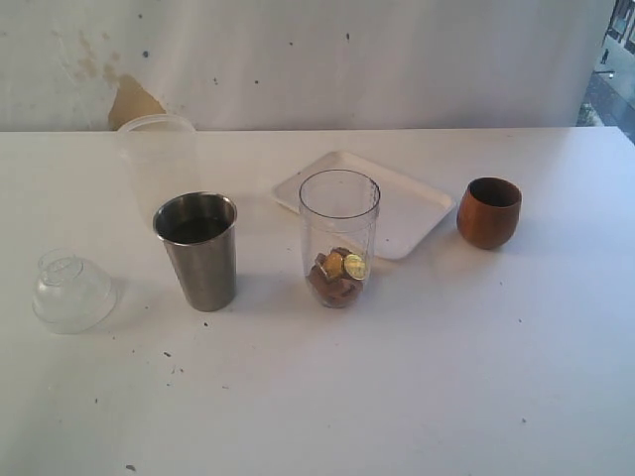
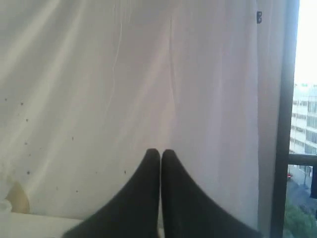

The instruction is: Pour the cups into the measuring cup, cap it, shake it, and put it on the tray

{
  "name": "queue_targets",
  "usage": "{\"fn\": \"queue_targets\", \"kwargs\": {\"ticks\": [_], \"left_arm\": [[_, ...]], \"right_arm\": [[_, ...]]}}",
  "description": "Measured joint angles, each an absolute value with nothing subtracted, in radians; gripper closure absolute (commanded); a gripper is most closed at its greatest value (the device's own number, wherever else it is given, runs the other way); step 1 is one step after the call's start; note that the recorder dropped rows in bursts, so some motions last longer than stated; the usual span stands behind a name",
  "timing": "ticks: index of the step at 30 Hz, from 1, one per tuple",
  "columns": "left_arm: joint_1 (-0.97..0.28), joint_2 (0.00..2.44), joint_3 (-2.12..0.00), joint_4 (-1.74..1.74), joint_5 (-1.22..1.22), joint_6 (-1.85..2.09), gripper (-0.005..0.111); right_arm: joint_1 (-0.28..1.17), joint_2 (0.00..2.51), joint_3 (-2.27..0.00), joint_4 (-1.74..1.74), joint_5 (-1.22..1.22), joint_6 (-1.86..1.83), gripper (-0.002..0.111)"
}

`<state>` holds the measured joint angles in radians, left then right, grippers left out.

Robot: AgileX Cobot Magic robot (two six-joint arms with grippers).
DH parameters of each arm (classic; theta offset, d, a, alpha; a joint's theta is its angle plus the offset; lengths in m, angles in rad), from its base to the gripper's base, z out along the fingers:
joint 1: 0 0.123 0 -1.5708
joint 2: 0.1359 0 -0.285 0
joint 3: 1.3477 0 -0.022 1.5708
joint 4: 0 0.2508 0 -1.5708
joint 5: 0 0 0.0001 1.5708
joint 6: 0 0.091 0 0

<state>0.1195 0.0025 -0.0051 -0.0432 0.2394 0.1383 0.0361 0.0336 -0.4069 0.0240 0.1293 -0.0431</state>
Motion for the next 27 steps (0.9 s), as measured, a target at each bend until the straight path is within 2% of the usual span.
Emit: {"fn": "queue_targets", "kwargs": {"ticks": [4,9,18,27], "left_arm": [[0.12,0.003,-0.005,-0.043,0.239,0.138,0.106],[0.12,0.003,-0.005,-0.043,0.239,0.138,0.106],[0.12,0.003,-0.005,-0.043,0.239,0.138,0.106],[0.12,0.003,-0.005,-0.043,0.239,0.138,0.106]], "right_arm": [[0.036,0.005,-0.175,0.024,0.085,-0.064,0.107],[0.036,0.005,-0.013,0.024,0.104,-0.068,0.107],[0.036,0.005,-0.001,0.024,0.296,-0.114,0.107],[0.036,0.005,-0.001,0.024,0.32,-0.119,0.107]]}}
